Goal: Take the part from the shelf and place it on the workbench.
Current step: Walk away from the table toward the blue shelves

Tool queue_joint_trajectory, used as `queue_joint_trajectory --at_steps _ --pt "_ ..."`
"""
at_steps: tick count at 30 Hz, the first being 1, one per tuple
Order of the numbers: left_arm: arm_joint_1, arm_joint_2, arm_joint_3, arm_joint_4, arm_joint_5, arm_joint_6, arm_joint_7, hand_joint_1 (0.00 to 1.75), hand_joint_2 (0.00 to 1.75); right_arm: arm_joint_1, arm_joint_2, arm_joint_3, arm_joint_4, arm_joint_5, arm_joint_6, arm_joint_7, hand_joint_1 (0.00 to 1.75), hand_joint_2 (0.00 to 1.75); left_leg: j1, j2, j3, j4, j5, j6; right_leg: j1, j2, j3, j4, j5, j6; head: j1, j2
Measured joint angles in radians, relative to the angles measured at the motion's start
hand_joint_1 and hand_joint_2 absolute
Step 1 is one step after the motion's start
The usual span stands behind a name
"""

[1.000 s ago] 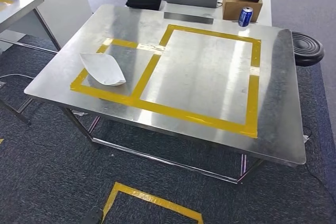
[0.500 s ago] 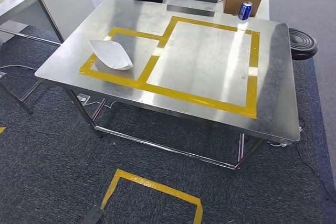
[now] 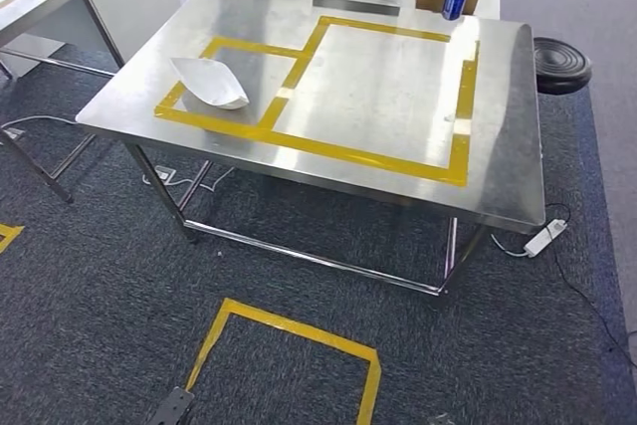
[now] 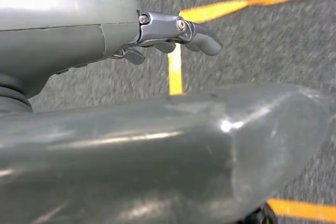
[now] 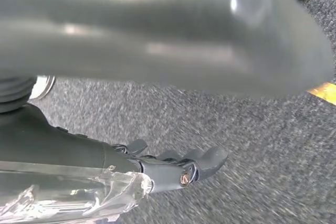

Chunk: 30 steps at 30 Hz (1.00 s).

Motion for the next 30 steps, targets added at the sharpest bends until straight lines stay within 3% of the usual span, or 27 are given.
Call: queue_joint_trajectory --at_steps 3,4,5,6,7,9,10,11,13,15,17,19,20,21,22,24,26,28,29,30 --pt "0.0 -0.001 0.002 0.0 -0.006 -0.013 0.009 0.0 0.0 0.001 0.0 0.0 0.0 -0.002 0.003 0.0 0.0 0.0 0.001 -0.003 -0.06 0.173 -0.134 -0.01 -0.001 0.011 -0.029 0.001 0.03 -0.012 -0.004 0.0" --pt "0.0 -0.002 0.003 0.0 -0.009 -0.013 0.012 0.0 0.0 0.001 0.0 0.0 0.0 -0.002 0.003 0.001 0.0 0.0 0.001 -0.003 -0.076 0.229 -0.156 -0.01 -0.001 0.017 -0.039 0.002 0.04 -0.012 -0.004 0.0" --pt "0.0 -0.002 0.003 0.0 -0.01 -0.013 0.017 0.0 0.0 0.002 0.0 0.0 0.0 -0.002 0.004 0.002 0.0 0.0 0.001 -0.003 -0.077 0.258 -0.158 -0.01 -0.001 0.024 -0.05 0.003 0.05 -0.011 -0.004 0.0" --pt "0.0 -0.003 0.003 0.0 -0.011 -0.012 0.023 0.0 0.0 0.003 0.0 0.0 0.0 -0.002 0.004 0.004 0.0 0.0 0.001 -0.005 -0.058 0.247 -0.143 -0.008 -0.001 0.033 -0.062 0.006 0.059 -0.008 -0.004 0.0" --pt "0.0 -0.003 0.004 0.0 -0.011 -0.012 0.028 0.0 0.0 0.003 0.0 0.0 0.0 -0.001 0.005 0.004 0.0 0.0 0.001 -0.011 -0.019 0.198 -0.119 -0.005 -0.001 0.044 -0.072 0.009 0.067 -0.005 -0.004 0.0" --pt "-0.001 -0.002 0.007 0.0 -0.006 -0.012 0.031 0.0 0.0 0.002 0.0 0.0 0.0 0.0 0.003 0.004 0.0 0.0 0.003 -0.05 0.078 0.054 -0.079 0.004 0.0 0.065 -0.093 0.017 0.078 0.004 -0.004 0.0" --pt "-0.001 -0.002 0.009 0.001 -0.003 -0.012 0.031 0.0 0.0 0.0 0.001 -0.001 0.0 0.0 0.001 0.004 0.0 0.0 0.004 -0.069 0.111 0.002 -0.071 0.008 0.0 0.076 -0.103 0.022 0.084 0.009 -0.003 0.0" --pt "-0.001 -0.002 0.012 0.001 -0.001 -0.012 0.029 0.0 0.0 -0.001 0.001 -0.001 0.0 0.001 -0.002 0.004 0.0 0.0 0.005 -0.081 0.125 -0.024 -0.07 0.011 0.001 0.086 -0.111 0.025 0.091 0.015 -0.003 0.0" --pt "-0.001 -0.004 0.015 0.001 -0.001 -0.015 0.023 0.0 0.0 0.002 0.001 -0.001 0.0 0.0 -0.01 0.003 0.0 0.0 0.006 -0.067 0.118 -0.028 -0.065 0.019 0.001 0.101 -0.125 0.028 0.103 0.029 -0.003 0.0" --pt "-0.002 -0.005 0.016 0.002 -0.006 -0.019 0.01 0.0 0.0 0.008 0.0 -0.002 0.0 -0.001 -0.018 0.002 0.0 0.0 0.007 -0.046 0.104 -0.027 -0.054 0.032 0.001 0.07 -0.144 0.054 0.076 0.039 0.0 0.0" --pt "0.0 -0.002 0.016 0.002 -0.009 -0.022 -0.002 0.0 0.0 0.006 0.0 -0.002 0.0 -0.002 -0.021 0.001 0.0 0.0 0.006 -0.027 0.086 -0.028 -0.038 0.042 0.0 0.014 -0.18 0.151 -0.009 0.048 0.005 0.0" --pt "0.003 0.001 0.017 0.002 -0.01 -0.024 -0.006 0.0 0.0 0.002 0.0 -0.002 0.0 -0.002 -0.022 0.001 0.0 0.0 0.004 -0.008 0.063 -0.027 -0.02 0.045 -0.003 -0.006 -0.209 0.28 -0.085 0.056 0.006 0.0" --pt "0.003 0.002 0.017 0.002 -0.01 -0.025 -0.007 0.0 0.0 0.001 0.0 -0.002 0.0 -0.002 -0.022 0.001 0.0 0.0 0.003 0.0 0.051 -0.026 -0.011 0.045 -0.003 -0.009 -0.208 0.315 -0.093 0.057 0.006 0.0" --pt "0.003 0.002 0.017 0.002 -0.011 -0.027 -0.01 0.0 0.0 0.001 0.0 -0.002 0.0 -0.003 -0.022 0.001 0.0 0.0 0.003 0.006 0.039 -0.025 -0.002 0.044 -0.003 -0.009 -0.19 0.317 -0.079 0.057 0.006 0.0" --pt "0.003 0.003 0.017 0.002 -0.013 -0.03 -0.015 0.0 0.0 0.001 0.0 -0.003 0.0 -0.005 -0.022 0.001 0.0 0.0 0.002 0.009 0.026 -0.025 0.008 0.042 -0.003 -0.009 -0.154 0.282 -0.05 0.056 0.006 0.0" --pt "0.003 0.002 0.017 0.002 -0.022 -0.041 -0.04 0.0 0.0 0.0 0.0 -0.003 0.0 -0.015 -0.021 -0.001 0.0 0.0 0.0 0.012 0.006 -0.023 0.027 0.036 0.0 -0.011 -0.044 0.137 -0.013 0.048 0.006 0.0" --pt "0.005 0.002 0.016 0.002 -0.031 -0.052 -0.068 0.0 0.0 -0.003 0.0 -0.005 0.0 -0.027 -0.019 -0.003 0.0 0.0 -0.001 0.014 -0.004 -0.023 0.047 0.027 0.005 -0.012 0.034 0.016 -0.019 0.038 0.006 0.0" --pt "0.007 0.0 0.016 0.002 -0.034 -0.057 -0.084 0.0 0.0 -0.003 0.0 -0.011 0.0 -0.038 -0.018 -0.005 0.0 0.0 0.001 0.016 -0.008 -0.026 0.067 0.016 0.009 -0.011 0.037 -0.01 -0.019 0.027 0.008 0.0" --pt "0.01 -0.001 0.016 0.002 -0.034 -0.059 -0.088 0.0 0.0 -0.001 0.0 -0.016 0.0 -0.044 -0.018 -0.004 0.0 0.0 0.002 0.014 -0.012 -0.025 0.066 0.01 0.009 -0.01 0.027 -0.01 -0.01 0.019 0.011 0.0" --pt "0.012 -0.002 0.016 0.002 -0.035 -0.059 -0.09 0.0 0.0 -0.001 -0.001 -0.021 0.001 -0.049 -0.018 -0.005 0.0 0.0 0.003 0.011 -0.018 -0.014 0.047 0.004 0.007 -0.009 0.017 -0.01 0.0 0.01 0.01 0.0"
